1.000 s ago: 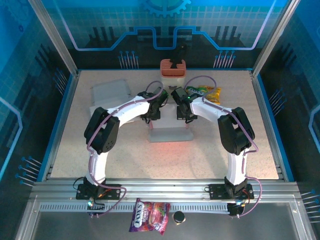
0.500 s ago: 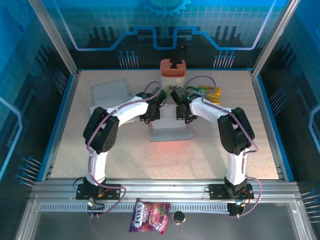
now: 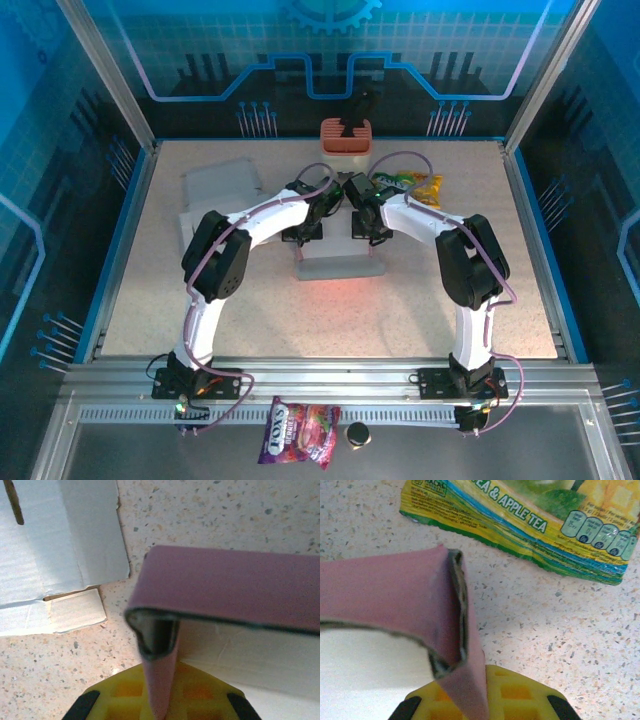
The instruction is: Fold the paper box
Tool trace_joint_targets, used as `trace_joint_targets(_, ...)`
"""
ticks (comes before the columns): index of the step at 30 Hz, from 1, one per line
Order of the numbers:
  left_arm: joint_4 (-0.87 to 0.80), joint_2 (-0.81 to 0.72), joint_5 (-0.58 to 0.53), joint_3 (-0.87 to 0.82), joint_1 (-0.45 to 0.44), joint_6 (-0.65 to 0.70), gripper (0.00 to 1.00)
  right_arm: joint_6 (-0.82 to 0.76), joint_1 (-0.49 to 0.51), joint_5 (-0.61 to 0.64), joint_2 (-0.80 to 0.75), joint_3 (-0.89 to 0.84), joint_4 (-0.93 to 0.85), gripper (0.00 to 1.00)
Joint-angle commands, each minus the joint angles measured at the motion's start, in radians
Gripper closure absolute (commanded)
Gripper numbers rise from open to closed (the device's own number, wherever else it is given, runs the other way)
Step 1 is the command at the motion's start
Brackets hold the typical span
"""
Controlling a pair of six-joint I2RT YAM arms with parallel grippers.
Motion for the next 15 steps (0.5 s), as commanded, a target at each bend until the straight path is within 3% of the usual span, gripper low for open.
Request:
trace_joint_targets(1, -0.082, 0.054, -0.069, 0.006, -0.009, -0.021, 1.0, 0.024, 0.029, 0.028, 0.051, -0.016, -0.054, 1.0)
trace_joint_targets(5, 0.028, -0.009, 0.002, -0.025, -0.014, 0.025, 0.98, 0.025, 0.031, 0.028, 0.053, -0.021, -0.053, 1.0)
trace_joint_targets(7, 0.074, -0.051, 0.04, -0.033, -0.015, 0.045, 0.79, 0.025, 0.031, 0.03, 0.054, -0.021, -0.053, 1.0)
trace_joint_targets(10, 0.124, -0.111, 0.099, -0.056, -0.006, 0.061, 0.66, 0.027, 0.031, 0.035, 0.052, -0.023, -0.057, 1.0)
trace_joint_targets(15, 0.165, -0.177, 0.219, -0.13, 0.045, 0.047, 0.61, 0.026, 0.031, 0.042, 0.051, -0.021, -0.061, 1.0)
